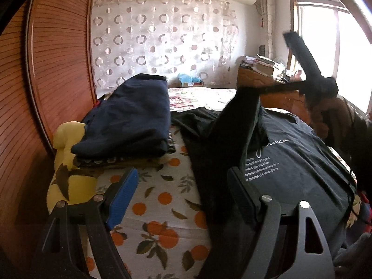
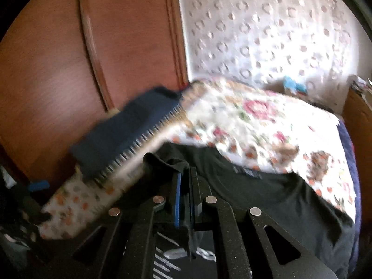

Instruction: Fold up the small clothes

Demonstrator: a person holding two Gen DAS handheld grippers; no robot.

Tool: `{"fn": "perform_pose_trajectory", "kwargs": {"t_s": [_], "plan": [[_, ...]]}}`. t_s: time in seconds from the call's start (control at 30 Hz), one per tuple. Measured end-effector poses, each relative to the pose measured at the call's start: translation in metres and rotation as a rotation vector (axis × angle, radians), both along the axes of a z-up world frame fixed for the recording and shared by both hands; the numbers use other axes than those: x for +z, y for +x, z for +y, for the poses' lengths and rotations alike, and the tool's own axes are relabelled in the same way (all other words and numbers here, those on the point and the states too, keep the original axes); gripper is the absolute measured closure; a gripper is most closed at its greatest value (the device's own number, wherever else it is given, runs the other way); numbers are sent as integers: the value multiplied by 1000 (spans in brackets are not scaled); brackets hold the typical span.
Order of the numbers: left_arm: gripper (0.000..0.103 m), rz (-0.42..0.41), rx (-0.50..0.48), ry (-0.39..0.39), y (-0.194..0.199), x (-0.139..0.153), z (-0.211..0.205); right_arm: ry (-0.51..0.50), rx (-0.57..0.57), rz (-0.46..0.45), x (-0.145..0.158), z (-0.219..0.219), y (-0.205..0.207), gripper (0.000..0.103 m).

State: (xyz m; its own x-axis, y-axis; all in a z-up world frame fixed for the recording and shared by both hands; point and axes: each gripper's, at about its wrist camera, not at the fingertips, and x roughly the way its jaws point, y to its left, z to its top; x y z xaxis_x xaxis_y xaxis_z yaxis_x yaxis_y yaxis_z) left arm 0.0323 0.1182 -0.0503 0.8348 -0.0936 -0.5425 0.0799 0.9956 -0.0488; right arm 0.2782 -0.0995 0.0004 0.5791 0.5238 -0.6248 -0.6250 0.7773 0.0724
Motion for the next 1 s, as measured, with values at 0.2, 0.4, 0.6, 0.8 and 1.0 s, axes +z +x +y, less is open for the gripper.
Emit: {"fn": "perform_pose_trajectory", "kwargs": {"t_s": [0.2,0.4,0.6,0.8,1.0], "plan": [[24,24,-14,15,10,-2,-11,-61,-57,20,-35,-10,-3,73],[24,37,-22,3,12,-5,-19,-9,-9,90,-66,-24,-16,73],[24,52,-27,4,12,-9,-26,-57,7,136,-90,-4,-12,80],[24,55,-23,-4,13,-9,-25,-7,59,108,-69,-11,-28,102],[24,49,-17,-17,15,-6,-23,41,108,108,-58,-33,-62,102]]}}
